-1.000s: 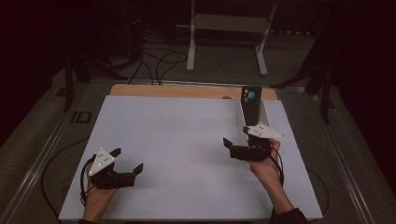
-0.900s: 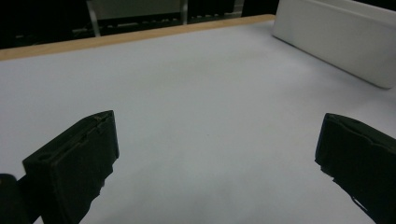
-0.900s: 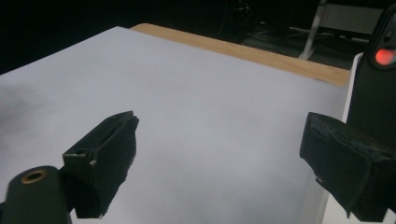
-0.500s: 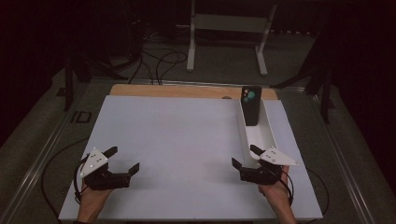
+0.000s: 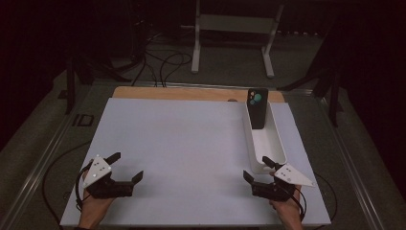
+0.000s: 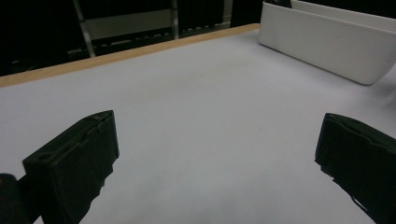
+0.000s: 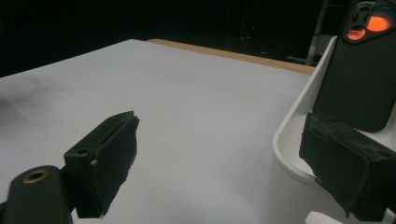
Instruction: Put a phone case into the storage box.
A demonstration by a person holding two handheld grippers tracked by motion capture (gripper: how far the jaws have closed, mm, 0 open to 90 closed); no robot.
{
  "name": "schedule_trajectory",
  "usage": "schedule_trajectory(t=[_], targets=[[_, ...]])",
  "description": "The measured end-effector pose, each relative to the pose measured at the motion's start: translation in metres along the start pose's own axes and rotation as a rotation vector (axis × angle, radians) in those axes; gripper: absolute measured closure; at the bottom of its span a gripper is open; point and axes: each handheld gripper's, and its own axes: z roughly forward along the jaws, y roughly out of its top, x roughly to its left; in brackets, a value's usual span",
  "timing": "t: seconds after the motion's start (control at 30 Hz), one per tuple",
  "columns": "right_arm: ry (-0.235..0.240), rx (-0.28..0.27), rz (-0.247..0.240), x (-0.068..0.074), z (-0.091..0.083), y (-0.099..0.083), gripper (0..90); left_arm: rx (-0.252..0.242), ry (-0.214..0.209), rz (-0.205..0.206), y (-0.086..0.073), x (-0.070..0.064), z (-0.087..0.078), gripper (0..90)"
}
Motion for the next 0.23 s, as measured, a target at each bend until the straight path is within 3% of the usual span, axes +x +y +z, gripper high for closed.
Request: schedule_trajectory(t=[0.23], targets=[[-0.005, 0.001, 0.006, -0.0011, 0.0022, -0.0012, 10.7, 0.021, -0.002, 0.005, -0.0042, -0.0004, 0.0048, 0.0]])
